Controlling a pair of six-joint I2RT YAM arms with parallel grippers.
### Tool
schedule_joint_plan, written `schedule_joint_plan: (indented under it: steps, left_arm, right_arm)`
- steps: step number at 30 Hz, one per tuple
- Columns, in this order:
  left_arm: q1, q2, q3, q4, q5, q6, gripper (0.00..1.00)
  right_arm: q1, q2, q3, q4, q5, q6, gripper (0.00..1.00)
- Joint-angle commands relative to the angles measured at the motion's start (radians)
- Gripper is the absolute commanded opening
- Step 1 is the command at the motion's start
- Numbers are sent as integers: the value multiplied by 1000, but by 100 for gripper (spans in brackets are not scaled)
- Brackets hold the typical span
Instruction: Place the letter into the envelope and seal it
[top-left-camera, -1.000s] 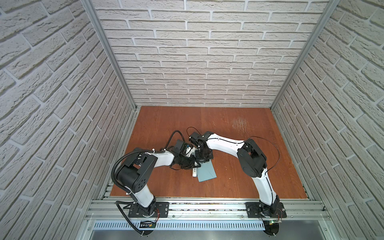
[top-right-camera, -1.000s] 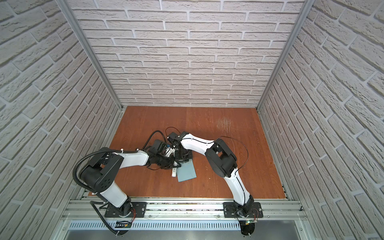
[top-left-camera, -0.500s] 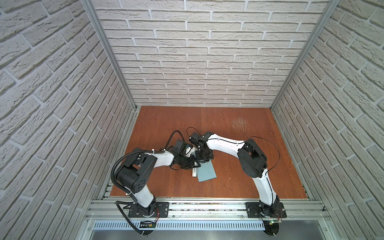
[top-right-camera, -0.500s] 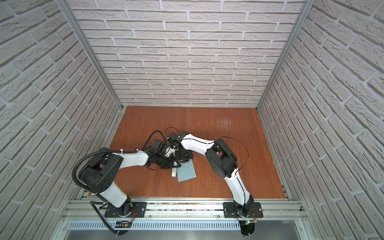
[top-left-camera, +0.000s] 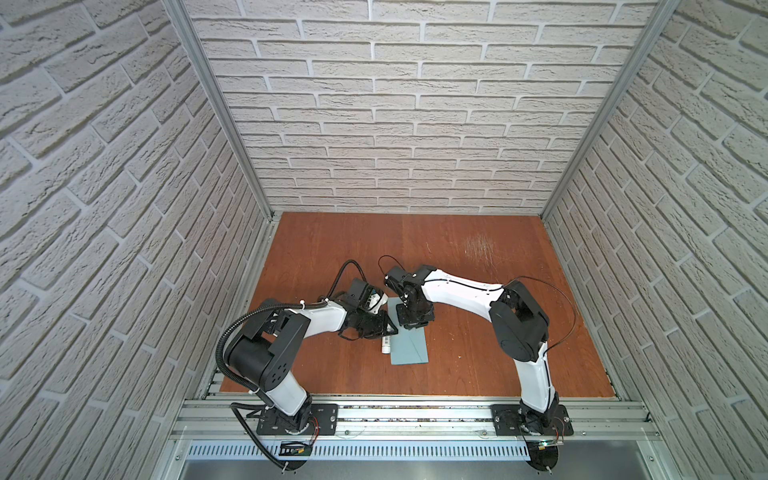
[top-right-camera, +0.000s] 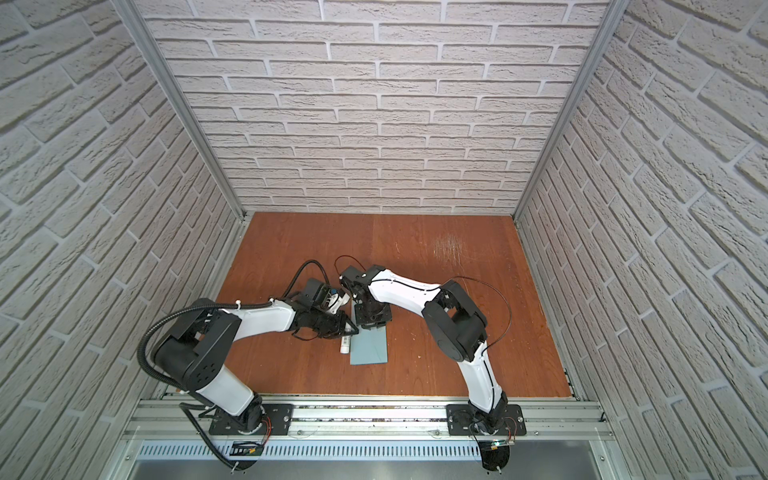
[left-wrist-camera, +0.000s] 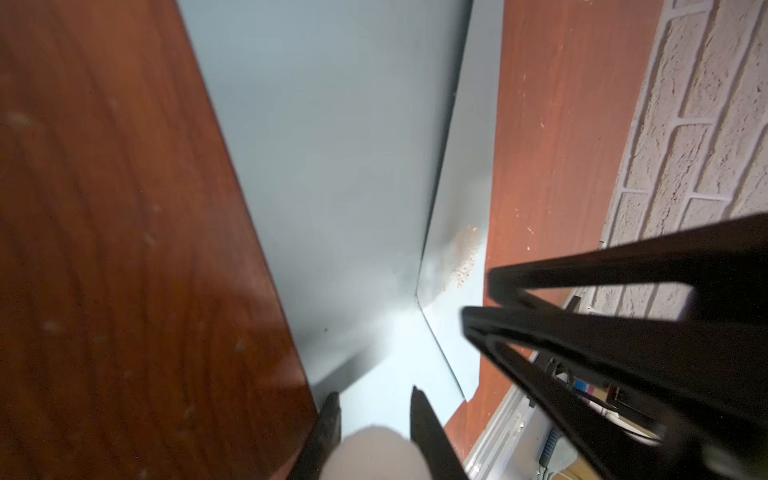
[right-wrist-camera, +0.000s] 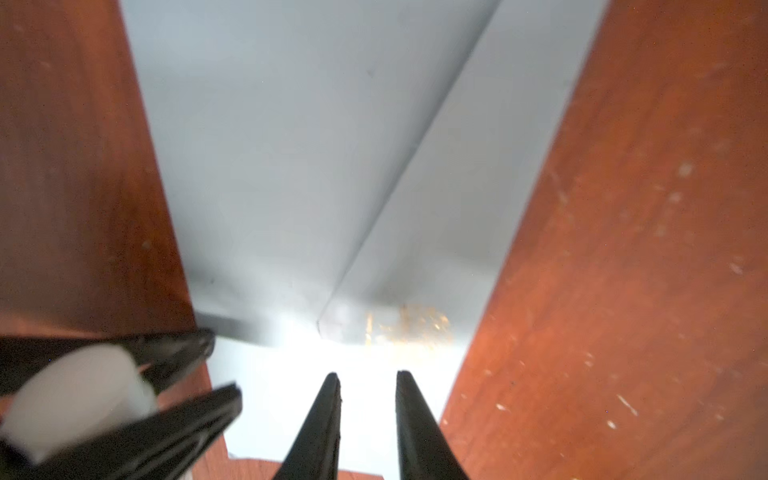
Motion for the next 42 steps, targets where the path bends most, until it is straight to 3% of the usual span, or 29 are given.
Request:
schedule_joint_plan:
  steps: [1,8,13,31,42]
  left_arm:
    - [7,-36,21,-76,-46,22,0]
    - [1,-110,72,-155,-67,30,0]
    - [-16,-146,99,-194,-85,30,0]
    - [-27,-19,62,-77,-66,2,0]
    - [-22,50,47,-28,-46,5,0]
  right_arm:
    - [-8,-149,-10,-41,40,-19,26]
    - [-31,-272,-80,-34,60,-24,24]
    - [-38,-286,-112,-13,56,-29,9]
    - [-39,26,34,34,-12,-64,5]
    - [-37,114,66,52,-48,-62,5]
